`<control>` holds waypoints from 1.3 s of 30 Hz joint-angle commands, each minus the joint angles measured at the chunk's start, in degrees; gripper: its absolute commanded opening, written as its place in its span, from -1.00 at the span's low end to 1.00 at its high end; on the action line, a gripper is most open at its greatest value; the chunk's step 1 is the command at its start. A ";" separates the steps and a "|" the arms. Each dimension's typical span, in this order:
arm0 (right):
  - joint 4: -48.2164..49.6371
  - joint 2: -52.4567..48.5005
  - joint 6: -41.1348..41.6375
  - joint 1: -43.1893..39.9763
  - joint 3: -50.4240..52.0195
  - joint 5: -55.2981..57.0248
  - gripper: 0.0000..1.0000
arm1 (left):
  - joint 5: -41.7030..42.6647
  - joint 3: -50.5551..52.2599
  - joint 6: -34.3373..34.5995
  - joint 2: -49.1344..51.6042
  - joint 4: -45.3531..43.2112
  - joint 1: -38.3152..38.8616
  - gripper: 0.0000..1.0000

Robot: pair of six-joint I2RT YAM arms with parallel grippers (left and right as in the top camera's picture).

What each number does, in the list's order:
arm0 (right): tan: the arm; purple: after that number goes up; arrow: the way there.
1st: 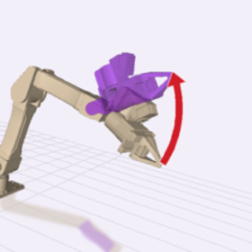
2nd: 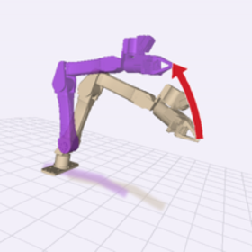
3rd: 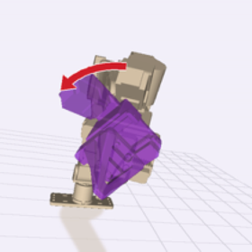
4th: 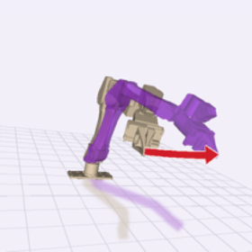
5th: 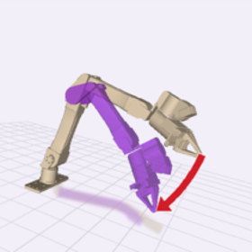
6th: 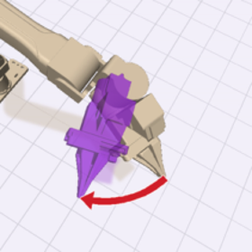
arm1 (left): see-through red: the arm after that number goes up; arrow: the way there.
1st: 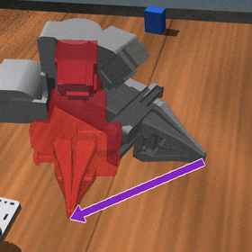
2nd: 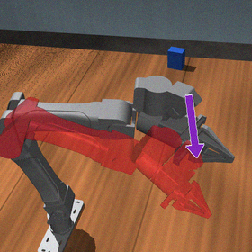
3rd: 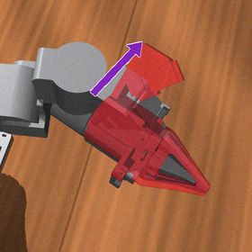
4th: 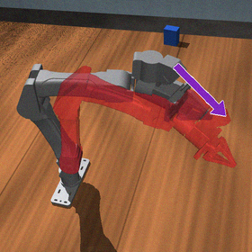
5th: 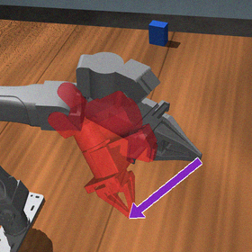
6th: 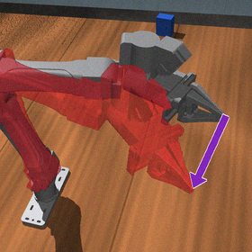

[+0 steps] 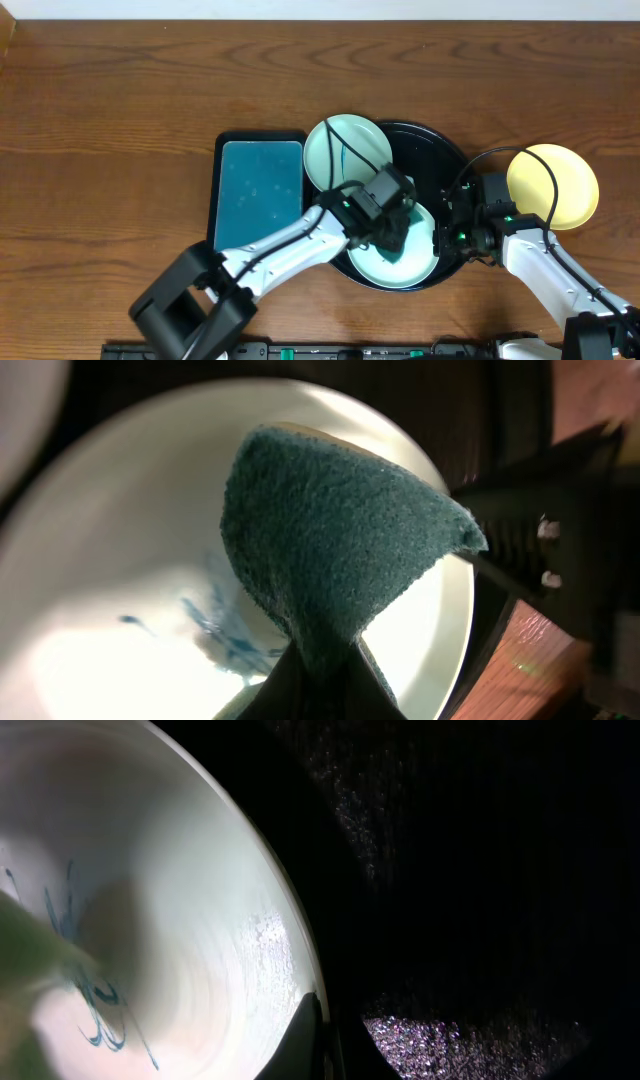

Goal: Clean dirty plates on tray and stack at the side
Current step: 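Scrub the pale green plate with the sponge in left gripper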

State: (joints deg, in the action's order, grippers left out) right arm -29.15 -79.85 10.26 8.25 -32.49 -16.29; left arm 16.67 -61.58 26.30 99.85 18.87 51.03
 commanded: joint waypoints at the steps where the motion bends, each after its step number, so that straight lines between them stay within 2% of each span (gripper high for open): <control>1: 0.63 -0.31 0.44 0.22 0.90 -0.04 -0.98 | 0.42 -1.16 2.67 2.95 -0.13 1.99 -0.85; 5: 0.55 -0.31 0.44 0.22 0.90 -0.07 -0.98 | -2.97 -1.14 2.84 5.20 2.05 2.80 -0.85; 10: 0.44 -0.31 0.44 0.22 0.90 -0.07 -0.97 | -19.54 -1.14 6.32 5.42 9.20 1.55 -0.85; 12: 0.44 -0.31 0.44 0.22 0.90 -0.07 -0.98 | -23.28 -1.18 8.68 5.29 11.15 0.07 -0.85; 16: 0.39 -0.31 0.44 0.22 0.90 -0.07 -0.97 | -21.38 -1.22 11.74 3.87 11.87 -2.05 -0.85; 22: 0.39 -0.31 0.44 0.22 0.90 -0.07 -0.97 | -10.62 -2.21 8.74 -1.42 9.99 -1.14 -0.85; 26: 0.37 -0.31 0.44 0.22 0.90 -0.07 -0.97 | -9.77 -2.21 8.70 -3.98 7.23 1.09 -0.85; 39: 0.04 -0.31 0.44 0.22 0.90 -0.07 -0.97 | -8.15 -2.12 9.66 4.79 2.95 6.56 -0.85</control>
State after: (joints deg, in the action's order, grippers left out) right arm -28.64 -79.88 10.52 8.27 -32.14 -17.61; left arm 7.33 -63.16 35.83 102.15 22.15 56.27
